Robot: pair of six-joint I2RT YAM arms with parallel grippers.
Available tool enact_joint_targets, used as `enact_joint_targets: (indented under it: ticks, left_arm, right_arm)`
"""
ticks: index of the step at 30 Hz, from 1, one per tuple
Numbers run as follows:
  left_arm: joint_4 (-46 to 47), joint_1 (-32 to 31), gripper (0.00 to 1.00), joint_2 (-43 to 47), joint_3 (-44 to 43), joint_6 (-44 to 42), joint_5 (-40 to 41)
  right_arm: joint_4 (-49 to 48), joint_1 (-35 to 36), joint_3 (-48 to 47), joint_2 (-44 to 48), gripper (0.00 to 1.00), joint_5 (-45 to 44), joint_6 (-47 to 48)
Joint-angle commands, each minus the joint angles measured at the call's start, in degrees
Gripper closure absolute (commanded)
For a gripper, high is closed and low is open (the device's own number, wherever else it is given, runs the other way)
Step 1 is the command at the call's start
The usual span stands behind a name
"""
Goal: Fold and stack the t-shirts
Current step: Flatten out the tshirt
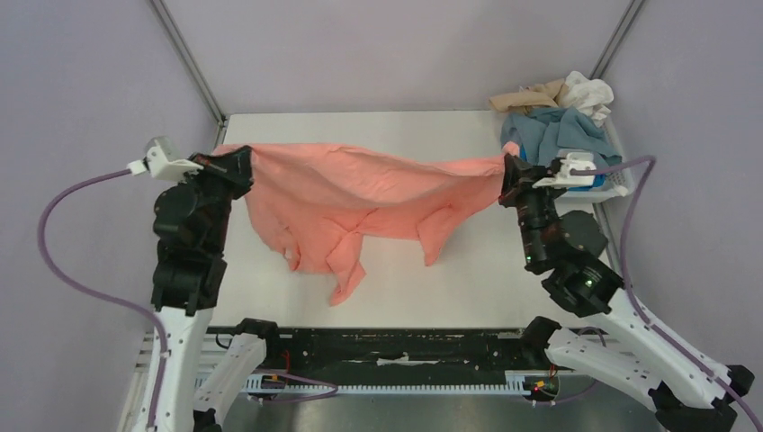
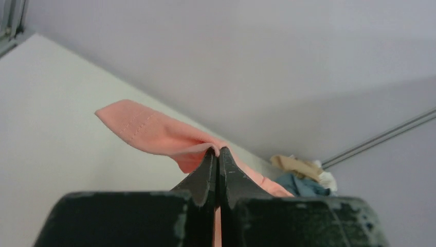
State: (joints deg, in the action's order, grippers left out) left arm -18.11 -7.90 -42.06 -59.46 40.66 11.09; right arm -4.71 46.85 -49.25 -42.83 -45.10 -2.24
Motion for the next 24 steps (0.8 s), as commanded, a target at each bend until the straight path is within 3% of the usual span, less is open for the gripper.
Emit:
enact_joint_targets:
  ticks: [1,7,12,18,24]
  left_arm:
    - [-1.9,0.0,0.98,4.5,-10.5,-3.9,-1.0]
    - [-3.2,0.0,0.98,8.2,-25.0,-7.4,-4.1]
    - [-3.8,0.0,0.98,8.7,-34.5,-9.9,-12.1]
    - [-3.5,0.2,0.98,7.7,-40.8,-11.3,-15.2]
    - [-1.9,0.2,0.98,4.0,-39.4,-12.1,-15.5]
  right_arm:
    - [0.4,-0.1,-10.2,3.9,1.00,7.3,4.4]
    - [8.1,-0.1,-24.4,6.2,1.00,19.2,2.6]
    - [13.5,-0.1,-31.5,8.1,1.00,28.9,-0.2]
    - [14.4,-0.1,-34.3,9.2,1.00,26.2,0.0]
    - [12.7,-0.1,-32.7,7.6,1.00,18.5,1.5]
